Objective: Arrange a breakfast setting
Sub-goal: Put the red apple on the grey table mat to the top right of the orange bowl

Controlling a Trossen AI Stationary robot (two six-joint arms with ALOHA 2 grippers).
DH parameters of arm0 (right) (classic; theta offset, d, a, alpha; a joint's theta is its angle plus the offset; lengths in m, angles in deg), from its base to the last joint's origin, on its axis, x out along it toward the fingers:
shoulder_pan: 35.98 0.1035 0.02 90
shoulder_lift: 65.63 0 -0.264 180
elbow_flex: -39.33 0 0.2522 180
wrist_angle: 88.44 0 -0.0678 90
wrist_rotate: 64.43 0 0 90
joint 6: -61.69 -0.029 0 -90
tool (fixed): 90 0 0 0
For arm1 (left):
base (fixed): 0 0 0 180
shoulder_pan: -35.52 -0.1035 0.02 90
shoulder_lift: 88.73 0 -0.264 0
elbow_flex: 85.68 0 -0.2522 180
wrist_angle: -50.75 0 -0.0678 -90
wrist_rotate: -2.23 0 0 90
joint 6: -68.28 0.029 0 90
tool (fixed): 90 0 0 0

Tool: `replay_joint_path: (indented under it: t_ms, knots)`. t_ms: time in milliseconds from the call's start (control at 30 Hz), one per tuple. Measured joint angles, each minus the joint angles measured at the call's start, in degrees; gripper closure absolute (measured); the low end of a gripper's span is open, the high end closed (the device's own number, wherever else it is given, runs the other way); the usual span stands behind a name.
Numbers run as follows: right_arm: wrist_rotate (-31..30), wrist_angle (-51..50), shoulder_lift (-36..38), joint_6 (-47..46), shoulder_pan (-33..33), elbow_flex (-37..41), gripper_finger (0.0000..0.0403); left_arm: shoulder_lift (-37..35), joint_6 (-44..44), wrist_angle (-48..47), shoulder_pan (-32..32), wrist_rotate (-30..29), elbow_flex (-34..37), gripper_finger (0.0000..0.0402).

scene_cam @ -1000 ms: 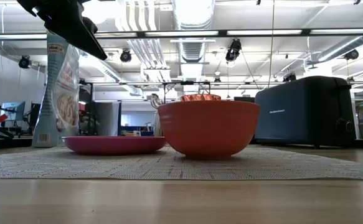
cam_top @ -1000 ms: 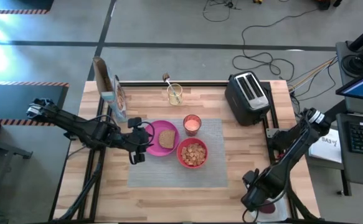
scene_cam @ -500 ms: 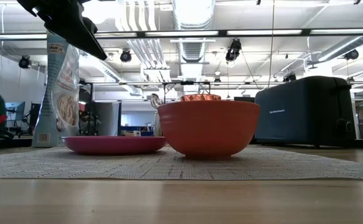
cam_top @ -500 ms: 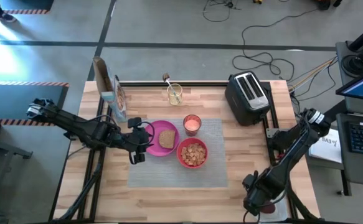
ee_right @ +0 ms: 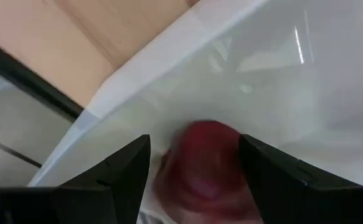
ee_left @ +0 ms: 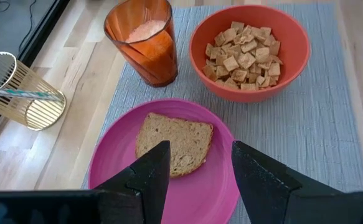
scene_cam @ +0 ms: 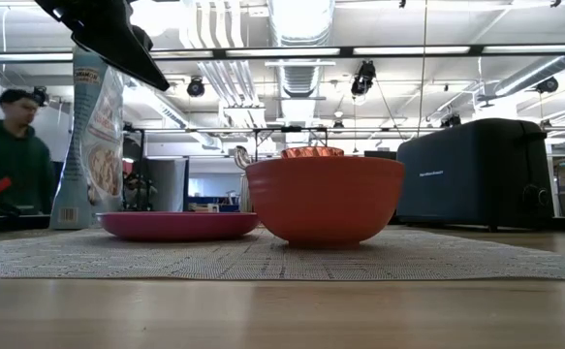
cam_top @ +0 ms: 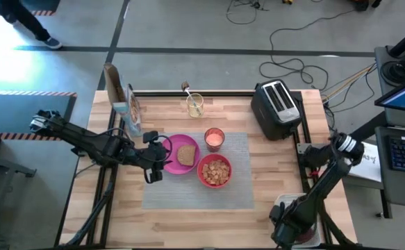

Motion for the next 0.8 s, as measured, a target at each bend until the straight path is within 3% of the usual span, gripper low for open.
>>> replay_joint_path:
  t_ms: [200, 533, 800]
  knots:
    - [4.3, -0.6, -3.2, 6.2, 0.0, -1.3, 0.0170, 0.0, 0.0, 0.1, 0.0, 0.0, 0.0, 0.0246]
    - [3.8, -6.8, -0.6, 3.1, 0.2, -3.9, 0.0170, 0.0, 0.5, 0.5, 0.0, 0.0, -1.4, 0.0246]
    - [3.8, -6.6, -0.3, 7.0, 1.7, -6.3, 0.0170, 0.0, 0.5, 0.4, 0.0, 0.0, -1.5, 0.0246]
